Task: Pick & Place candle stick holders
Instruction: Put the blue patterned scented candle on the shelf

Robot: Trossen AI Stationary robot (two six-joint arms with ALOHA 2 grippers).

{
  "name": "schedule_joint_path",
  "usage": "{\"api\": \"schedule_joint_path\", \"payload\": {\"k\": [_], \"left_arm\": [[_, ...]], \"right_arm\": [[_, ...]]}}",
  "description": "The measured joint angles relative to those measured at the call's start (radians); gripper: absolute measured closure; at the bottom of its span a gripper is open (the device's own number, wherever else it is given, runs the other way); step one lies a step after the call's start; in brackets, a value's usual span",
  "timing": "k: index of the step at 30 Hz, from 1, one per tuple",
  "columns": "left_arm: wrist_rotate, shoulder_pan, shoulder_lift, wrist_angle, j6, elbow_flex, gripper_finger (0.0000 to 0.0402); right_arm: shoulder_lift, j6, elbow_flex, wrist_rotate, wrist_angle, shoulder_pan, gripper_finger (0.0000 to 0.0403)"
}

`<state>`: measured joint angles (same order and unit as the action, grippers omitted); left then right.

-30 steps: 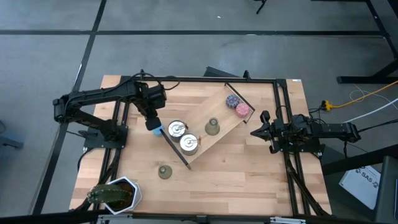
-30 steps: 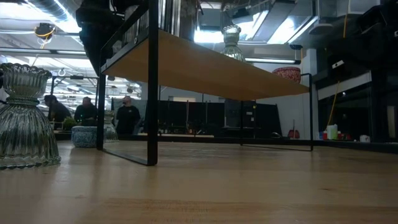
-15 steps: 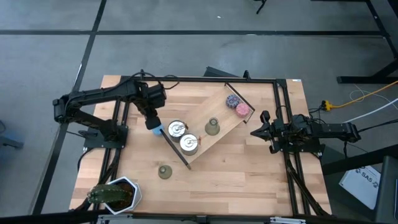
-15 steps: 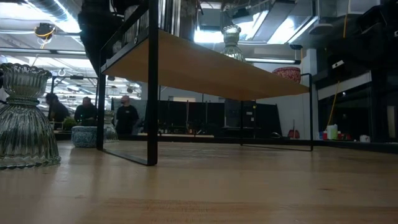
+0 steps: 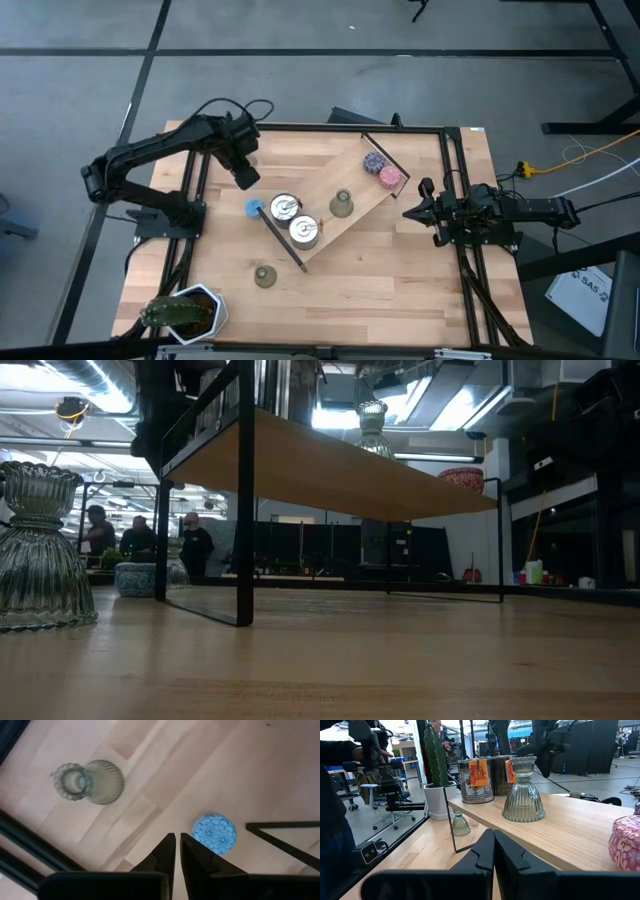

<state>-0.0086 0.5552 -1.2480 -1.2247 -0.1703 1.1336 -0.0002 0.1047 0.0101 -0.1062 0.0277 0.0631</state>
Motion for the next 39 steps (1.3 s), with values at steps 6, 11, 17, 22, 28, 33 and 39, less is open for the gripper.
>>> {"api": "schedule_joint_path", "payload": {"k": [6,11,17,22,28,33,39], "left_arm": [[0.000,0.066,0.000,0.001,-0.003,0.000,0.0381],[0.001,0.115,-0.004,0.023,-0.005,0.000,0.0380],[0.002,0.166,-0.005,0.068,-0.035,0.000,0.0386],[0.025,0.202,-0.005,0.072,-0.037,0.000,0.0384],[0.022,0.214,-0.007,0.072,-0.038,0.000,0.0383],[-0.013,0.213,-0.007,0.072,-0.053,0.000,0.0375],[-0.025,0.212,-0.007,0.072,-0.053,0.000,0.0361]], "right_arm": [[0.000,0.000,0.000,0.000,0.000,0.000,0.0393],[0.000,0.000,0.000,0.000,0.000,0.000,0.0393],[0.000,0.000,0.000,0.000,0.000,0.000,0.0393],[0.000,0.000,0.000,0.000,0.000,0.000,0.0393],[0.000,0.000,0.000,0.000,0.000,0.000,0.0393],[0.000,0.000,0.000,0.000,0.000,0.000,0.0393],[0.000,0.000,0.000,0.000,0.000,0.000,0.0393]]}}
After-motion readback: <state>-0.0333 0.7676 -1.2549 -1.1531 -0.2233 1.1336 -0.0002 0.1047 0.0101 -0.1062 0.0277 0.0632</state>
